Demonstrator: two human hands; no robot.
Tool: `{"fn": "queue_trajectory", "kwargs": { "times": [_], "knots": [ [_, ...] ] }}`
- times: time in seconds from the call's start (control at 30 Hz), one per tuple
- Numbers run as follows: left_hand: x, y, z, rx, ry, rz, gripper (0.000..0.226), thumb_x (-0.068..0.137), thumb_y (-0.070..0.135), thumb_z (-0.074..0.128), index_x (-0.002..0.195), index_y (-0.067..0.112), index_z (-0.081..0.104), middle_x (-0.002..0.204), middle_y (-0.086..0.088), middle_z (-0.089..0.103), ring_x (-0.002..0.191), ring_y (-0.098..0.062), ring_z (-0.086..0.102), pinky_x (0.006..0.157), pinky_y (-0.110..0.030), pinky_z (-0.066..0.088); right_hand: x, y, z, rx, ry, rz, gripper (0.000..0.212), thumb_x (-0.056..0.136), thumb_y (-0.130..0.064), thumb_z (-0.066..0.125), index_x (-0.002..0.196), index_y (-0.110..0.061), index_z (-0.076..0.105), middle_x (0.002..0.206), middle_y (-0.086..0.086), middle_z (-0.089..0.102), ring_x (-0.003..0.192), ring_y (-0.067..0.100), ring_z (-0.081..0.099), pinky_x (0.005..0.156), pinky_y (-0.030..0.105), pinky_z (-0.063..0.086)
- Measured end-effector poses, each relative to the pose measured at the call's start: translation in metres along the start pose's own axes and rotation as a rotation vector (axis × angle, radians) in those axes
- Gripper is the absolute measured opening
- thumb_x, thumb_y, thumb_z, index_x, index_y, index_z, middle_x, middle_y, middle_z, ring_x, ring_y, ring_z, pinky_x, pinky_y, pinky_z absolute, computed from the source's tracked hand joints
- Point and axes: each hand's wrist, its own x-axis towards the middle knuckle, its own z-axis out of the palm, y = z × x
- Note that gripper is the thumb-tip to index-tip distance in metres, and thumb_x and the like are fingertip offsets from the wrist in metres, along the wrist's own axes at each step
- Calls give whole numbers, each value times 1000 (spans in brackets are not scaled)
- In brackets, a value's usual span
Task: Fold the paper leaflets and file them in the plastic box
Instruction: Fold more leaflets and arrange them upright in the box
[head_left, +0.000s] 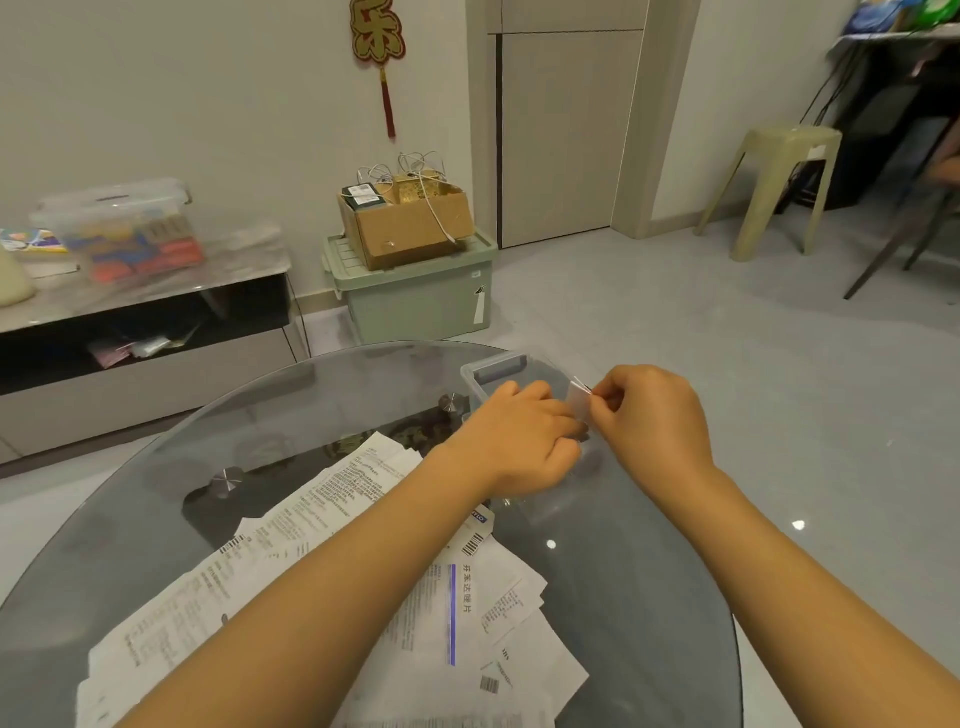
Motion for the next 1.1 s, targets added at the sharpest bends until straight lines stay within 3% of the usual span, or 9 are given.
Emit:
{"fn": "queue_trajectory", "kwargs": {
  "times": [0.17,0.43,0.7,0.83,0.93,1.1],
  "knots": [
    [4,0,1,28,-28,-21,85,73,44,-7,128,26,56,126,4,54,95,-12,34,82,-30,26,1,0,2,-38,-23,16,14,85,-13,56,84,-8,69,83,9,67,79,26,59,66,33,47],
    [-1,-2,3,19,22,-26,86,70,44,-6,116,20,62,115,0,56,97,-14,39,82,-30,27,5,-3,4,-66,-30,8,14,85,-10,55,84,-7,68,84,10,67,79,26,58,62,29,42],
    [-8,-5,4,-45,60,-38,83,72,42,-3,120,22,62,119,2,56,98,-14,40,87,-30,25,17,-12,9,-364,-201,25,15,86,-17,58,96,-18,69,103,3,58,93,24,57,66,28,36],
    [-10,-4,1,-115,71,-56,83,70,42,0,123,22,61,126,5,58,108,-13,47,91,-27,24,18,-8,1,-222,-295,30,19,89,-15,55,100,-17,71,110,5,54,95,26,56,67,28,36],
    [-9,-1,-4,-96,16,-63,71,78,36,8,131,21,54,136,6,52,116,-13,44,97,-30,23,14,-2,-5,-40,-246,56,25,88,-7,52,98,-17,72,104,5,63,82,22,55,67,25,38],
    [0,4,-4,4,-53,-51,64,83,34,12,132,26,53,138,6,50,112,-14,41,97,-35,25,5,8,-5,125,-156,112,27,88,-5,49,98,-16,71,98,2,67,77,16,55,67,22,41]
  ]
}}
